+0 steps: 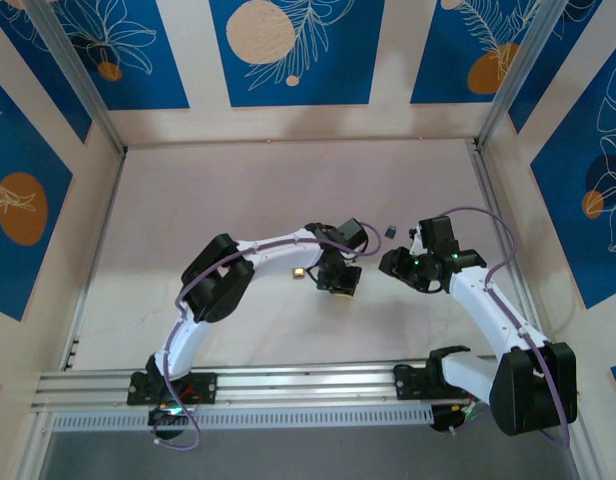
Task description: Unlock with the key
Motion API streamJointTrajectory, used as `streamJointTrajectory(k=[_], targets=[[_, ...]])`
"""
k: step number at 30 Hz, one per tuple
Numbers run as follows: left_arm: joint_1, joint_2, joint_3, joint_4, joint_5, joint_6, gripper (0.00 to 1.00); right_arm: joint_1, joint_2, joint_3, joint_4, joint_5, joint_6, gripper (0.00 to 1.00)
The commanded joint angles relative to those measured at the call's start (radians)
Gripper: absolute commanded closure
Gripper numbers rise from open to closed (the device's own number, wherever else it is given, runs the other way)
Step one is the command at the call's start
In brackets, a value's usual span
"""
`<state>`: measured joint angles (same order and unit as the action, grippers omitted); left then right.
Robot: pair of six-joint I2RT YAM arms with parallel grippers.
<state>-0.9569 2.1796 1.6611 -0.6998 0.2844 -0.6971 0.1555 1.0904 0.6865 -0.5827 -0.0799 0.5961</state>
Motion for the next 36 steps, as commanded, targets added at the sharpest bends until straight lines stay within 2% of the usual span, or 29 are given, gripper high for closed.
streamJointTrajectory(k=[1,3,7,9,12,15,20,22,24,29,32,36], targets=[[0.016,0.024,0.056,-0.043,0.037,0.026,0.91,-0.006,0.011,-0.023,0.014,-0.034,-0.013,0.52],[0.021,0.02,0.073,-0.049,0.041,0.036,0.85,-0.005,0.019,-0.024,0.019,-0.035,-0.013,0.52],[0.03,-0.01,0.093,-0.061,0.05,0.053,0.61,-0.002,0.026,-0.021,0.02,-0.04,-0.009,0.52],[0.034,-0.03,0.087,-0.063,0.055,0.061,0.55,0.002,0.023,-0.017,0.015,-0.037,-0.005,0.52],[0.049,-0.082,0.057,-0.057,0.047,0.073,0.52,0.031,0.023,-0.013,0.013,-0.018,0.001,0.52],[0.097,-0.158,0.015,-0.065,0.014,0.09,0.5,0.11,0.056,-0.002,0.014,0.022,0.003,0.56],[0.253,-0.31,-0.041,-0.128,-0.07,0.155,0.44,0.303,0.2,0.09,-0.031,0.198,-0.042,0.7],[0.326,-0.355,-0.036,-0.163,-0.114,0.201,0.4,0.37,0.272,0.144,-0.057,0.277,-0.068,0.79],[0.387,-0.374,-0.019,-0.192,-0.128,0.238,0.39,0.431,0.34,0.196,-0.087,0.35,-0.092,0.82],[0.508,-0.38,-0.044,-0.145,-0.061,0.348,0.39,0.515,0.489,0.317,-0.156,0.429,-0.158,0.79],[0.553,-0.363,-0.092,-0.101,-0.003,0.314,0.41,0.53,0.565,0.38,-0.208,0.456,-0.187,0.79],[0.555,-0.396,-0.169,-0.032,0.034,0.277,0.42,0.548,0.614,0.418,-0.247,0.477,-0.2,0.79]])
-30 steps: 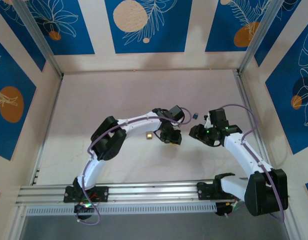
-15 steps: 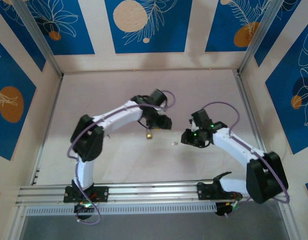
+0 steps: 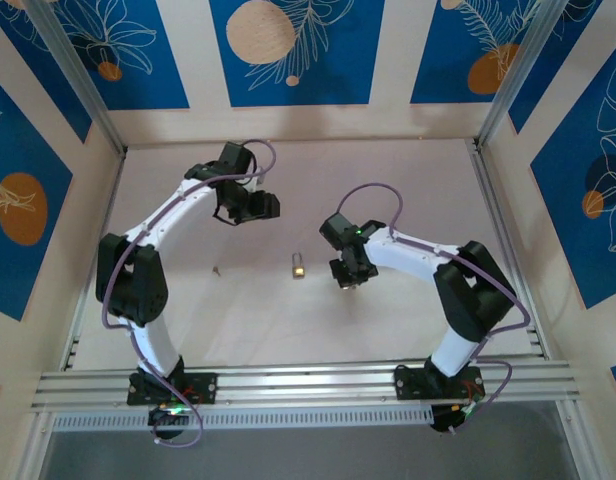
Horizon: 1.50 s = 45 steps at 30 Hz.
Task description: Unlock with the key
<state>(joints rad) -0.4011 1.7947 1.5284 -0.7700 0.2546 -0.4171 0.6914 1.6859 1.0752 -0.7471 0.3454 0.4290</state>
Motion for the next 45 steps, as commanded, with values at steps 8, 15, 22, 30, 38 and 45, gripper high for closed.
streamJointTrajectory(k=[8,15,22,30,38,45], targets=[[-0.002,-0.092,-0.129,0.122,0.036,-0.037,0.39,0.026,0.043,0.034,-0.081,0.0,-0.047,0.8],[-0.002,-0.087,-0.135,0.135,0.067,-0.047,0.38,0.026,0.075,0.047,-0.072,-0.012,-0.068,0.79],[-0.005,-0.074,-0.133,0.135,0.077,-0.038,0.36,0.027,0.111,0.067,-0.07,0.014,-0.078,0.74],[-0.007,-0.066,-0.134,0.138,0.09,-0.042,0.36,0.028,0.13,0.073,-0.08,0.073,-0.079,0.79],[-0.008,-0.06,-0.134,0.138,0.09,-0.041,0.36,0.029,0.119,0.071,-0.081,0.081,-0.067,0.9],[-0.007,-0.064,-0.137,0.145,0.093,-0.04,0.36,0.033,0.015,0.074,-0.092,0.078,-0.037,0.96]])
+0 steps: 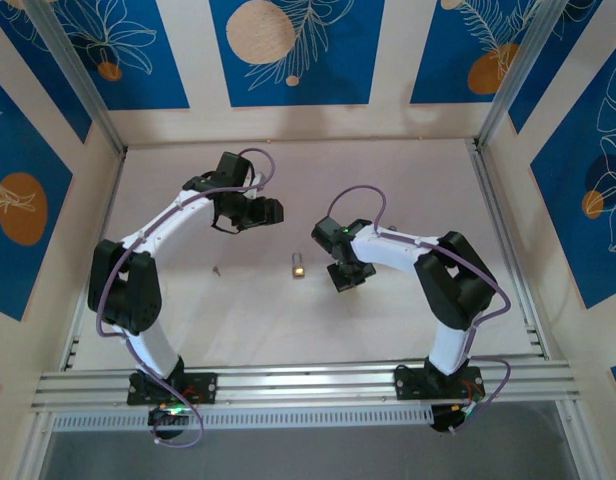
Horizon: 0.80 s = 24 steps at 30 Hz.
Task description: Unlock with the key
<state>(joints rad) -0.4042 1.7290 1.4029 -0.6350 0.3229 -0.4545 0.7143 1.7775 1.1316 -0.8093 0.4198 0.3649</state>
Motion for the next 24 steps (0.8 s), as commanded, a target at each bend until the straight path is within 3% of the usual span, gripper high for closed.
streamJointTrajectory(k=[1,6,10,16,18,21,24], targets=[[-0.004,-0.002,-0.017,0.021,0.039,-0.003,0.36,0.009,-0.094,0.022,-0.032,0.0,0.029,0.96],[-0.014,-0.044,-0.053,0.096,0.074,-0.013,0.32,0.007,-0.164,0.061,-0.061,-0.009,0.035,0.97],[-0.019,-0.115,-0.104,0.158,-0.031,-0.013,0.26,-0.003,-0.207,0.106,-0.078,-0.018,0.029,0.98],[-0.042,-0.293,-0.284,0.403,-0.151,-0.037,0.05,-0.028,-0.256,0.148,-0.092,-0.048,0.03,0.98],[-0.055,-0.357,-0.356,0.5,-0.202,-0.03,0.0,-0.032,-0.271,0.155,-0.093,-0.061,0.029,0.99],[-0.086,-0.443,-0.486,0.655,-0.393,-0.024,0.0,-0.039,-0.295,0.157,-0.088,-0.086,0.027,0.99],[-0.09,-0.491,-0.625,0.859,-0.511,0.07,0.0,-0.042,-0.311,0.158,-0.08,-0.093,0.024,0.99]])
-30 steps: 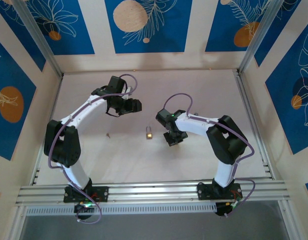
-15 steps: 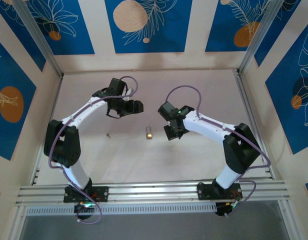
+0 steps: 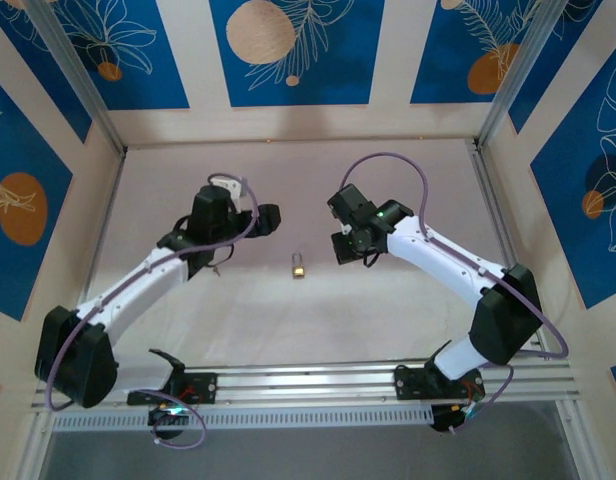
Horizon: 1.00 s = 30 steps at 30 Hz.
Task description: Unlock with the key
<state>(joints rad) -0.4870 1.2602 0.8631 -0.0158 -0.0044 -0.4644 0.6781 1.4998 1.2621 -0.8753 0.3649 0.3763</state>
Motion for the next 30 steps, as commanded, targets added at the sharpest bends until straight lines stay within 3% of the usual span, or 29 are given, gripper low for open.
streamJointTrajectory(k=[1,4,8,14,17,23,26,30], targets=[[-0.007,-0.028,-0.119,0.299,-0.193,0.139,0.0,-0.008,-0.039,0.024,-0.009,-0.034,0.012,0.99],[-0.007,-0.026,-0.143,0.347,-0.212,0.251,0.0,-0.014,-0.058,0.018,0.005,-0.034,0.009,0.99],[-0.007,-0.015,-0.14,0.349,-0.248,0.289,0.0,-0.025,-0.077,0.017,0.006,-0.04,0.002,0.99],[-0.007,-0.047,-0.219,0.511,-0.147,0.314,0.0,-0.056,-0.104,0.003,0.015,-0.077,-0.003,0.99],[-0.007,-0.062,-0.259,0.586,-0.058,0.315,0.0,-0.07,-0.108,0.003,0.017,-0.101,-0.002,0.99],[-0.015,-0.016,-0.233,0.562,0.137,0.307,0.0,-0.09,-0.1,0.017,0.027,-0.163,0.01,0.99],[-0.027,0.024,-0.196,0.524,0.286,0.299,0.07,-0.093,-0.09,0.027,0.032,-0.209,0.024,0.99],[-0.057,0.1,-0.085,0.335,0.428,0.318,0.17,-0.096,-0.071,0.043,0.036,-0.267,0.04,0.99]])
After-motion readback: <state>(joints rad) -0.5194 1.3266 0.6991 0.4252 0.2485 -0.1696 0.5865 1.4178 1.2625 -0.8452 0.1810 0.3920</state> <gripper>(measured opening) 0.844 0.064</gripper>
